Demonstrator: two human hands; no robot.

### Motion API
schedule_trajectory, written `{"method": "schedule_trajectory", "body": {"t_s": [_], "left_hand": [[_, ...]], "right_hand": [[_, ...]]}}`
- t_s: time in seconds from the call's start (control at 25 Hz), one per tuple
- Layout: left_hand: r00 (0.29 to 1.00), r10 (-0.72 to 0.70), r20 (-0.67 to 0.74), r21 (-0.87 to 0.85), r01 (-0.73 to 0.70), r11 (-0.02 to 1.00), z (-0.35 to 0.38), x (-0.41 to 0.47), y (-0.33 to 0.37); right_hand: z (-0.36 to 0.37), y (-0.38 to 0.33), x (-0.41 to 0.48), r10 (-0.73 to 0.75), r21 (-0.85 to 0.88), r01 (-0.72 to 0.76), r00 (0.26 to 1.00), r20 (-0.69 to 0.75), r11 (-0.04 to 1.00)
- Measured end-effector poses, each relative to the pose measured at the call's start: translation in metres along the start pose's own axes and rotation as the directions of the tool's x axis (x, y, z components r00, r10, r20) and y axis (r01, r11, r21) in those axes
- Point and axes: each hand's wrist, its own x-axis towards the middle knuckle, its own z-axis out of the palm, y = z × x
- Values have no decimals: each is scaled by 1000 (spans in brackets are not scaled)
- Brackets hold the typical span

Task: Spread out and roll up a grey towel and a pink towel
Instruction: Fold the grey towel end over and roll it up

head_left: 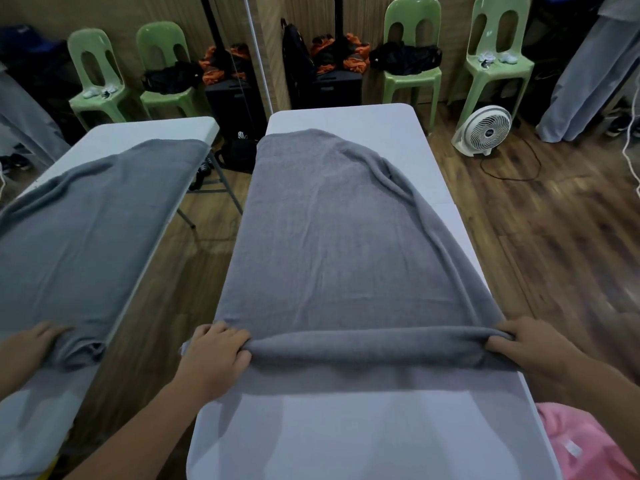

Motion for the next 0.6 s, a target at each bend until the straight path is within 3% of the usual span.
{"method": "schedule_trajectory", "body": {"t_s": [0.08, 0.16, 0.24, 0.32, 0.4, 0.44, 0.52, 0.6], "left_hand": [[999, -18, 45, -41, 20, 999, 0, 2, 0], [993, -99, 60, -95, 104, 990, 0, 6, -1], [988, -146, -53, -73, 142, 987, 0, 9, -1], [981, -89, -175, -25, 86, 996, 0, 8, 11], [991, 6, -132, -33, -10, 999, 3, 9, 31], [998, 21, -65, -37, -23, 999, 6, 9, 40], [1000, -4, 15, -37, 5, 999, 12, 11, 48], [1000, -18, -1, -36, 18, 999, 13, 11, 46]], "right_hand": [[8, 4, 1, 53, 42, -53, 999, 8, 998], [16, 7, 3, 47, 46, -39, 984, -171, 998], [18, 2, 10, -106, -171, 42, 916, -387, 984], [22, -26, 10, -361, -335, 219, 816, -452, 916], [35, -63, 5, -521, -333, 416, 776, -356, 846], [46, -76, 3, -527, -308, 447, 809, -260, 840], [63, -90, -1, -441, -281, 404, 893, -85, 871], [65, -86, -3, -354, -204, 342, 935, -22, 917]]}}
